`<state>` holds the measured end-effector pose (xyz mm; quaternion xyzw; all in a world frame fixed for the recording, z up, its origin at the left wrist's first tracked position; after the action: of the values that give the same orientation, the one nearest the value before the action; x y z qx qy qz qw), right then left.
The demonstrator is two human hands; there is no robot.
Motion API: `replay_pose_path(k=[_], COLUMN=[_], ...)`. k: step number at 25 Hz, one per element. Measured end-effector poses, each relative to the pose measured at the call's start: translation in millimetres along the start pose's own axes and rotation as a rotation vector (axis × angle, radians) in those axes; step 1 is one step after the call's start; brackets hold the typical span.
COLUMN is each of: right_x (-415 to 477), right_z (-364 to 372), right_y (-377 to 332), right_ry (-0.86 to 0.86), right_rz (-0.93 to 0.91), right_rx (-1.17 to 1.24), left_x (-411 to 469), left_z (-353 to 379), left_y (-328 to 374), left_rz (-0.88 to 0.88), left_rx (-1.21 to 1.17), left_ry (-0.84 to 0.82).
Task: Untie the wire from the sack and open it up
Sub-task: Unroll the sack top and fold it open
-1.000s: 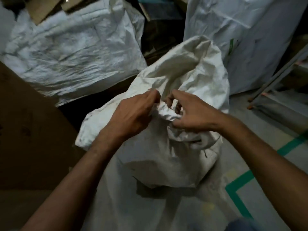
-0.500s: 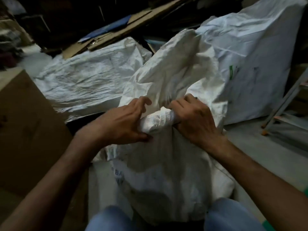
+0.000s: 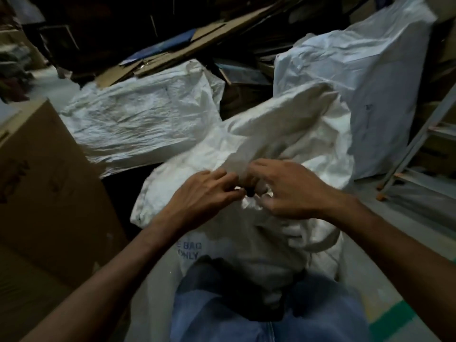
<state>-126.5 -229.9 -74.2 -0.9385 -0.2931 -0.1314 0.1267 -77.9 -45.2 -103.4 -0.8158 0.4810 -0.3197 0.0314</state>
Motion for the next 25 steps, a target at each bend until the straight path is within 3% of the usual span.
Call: replay_pose_path(k=[3,6,10,11,12,14,16,19,22,25], right_x=[31,66,108,116,125,139,150,168,177,161], right_z=[1,26,52,54,56,56,50,32,10,20], right_y=[8,11,11,12,13,17,24,41,40,18], right_ry=[0.098,-0.082,-0.159,-0.161,-0.162,-0.141,-0.135,-0.144,0.1,0.442], right_rz=[-0.011,-0.16,-0.301,-0.293,-0.288,-0.279,-0.22,-0.062,-0.037,-0.308], right_rx=[0.017,-0.159,-0.531,-0.588,-0.632,-0.658,-0.62,-0.517,-0.514,-0.579], left_x=[-6,-24,-56,-65,-73,-81,-82,-64,-31,-16], left_z=[11,16,10,13,19,32,35,28,25,27], left_y=[6,7,-23,-34,-46,-62,-69,-80,-105,-133], left_rz=[-0.105,-0.225,-0.606,-0.708,-0.803,-0.978,-1.133,-1.125,-1.05,-1.095], left_rx=[-0.069,-0.201,-0.616,-0.617,-0.538,-0.409,-0.48,-0.574,-0.511,-0.676], left_ry=[0.083,0.057,0.09,0.112,0.075,-0.179,-0.413,-0.51,-0.339,-0.093])
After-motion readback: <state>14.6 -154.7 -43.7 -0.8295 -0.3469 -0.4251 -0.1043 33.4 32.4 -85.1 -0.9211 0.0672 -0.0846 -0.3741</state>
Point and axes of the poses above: each hand's wrist, its own x-axis towards the middle knuckle, its own z-axis out of the palm, y = z × x, the point moved 3 cm from there along x, towards the middle knuckle, and after that the axes turned 11 degrees about -z, right-handed, at the moved point
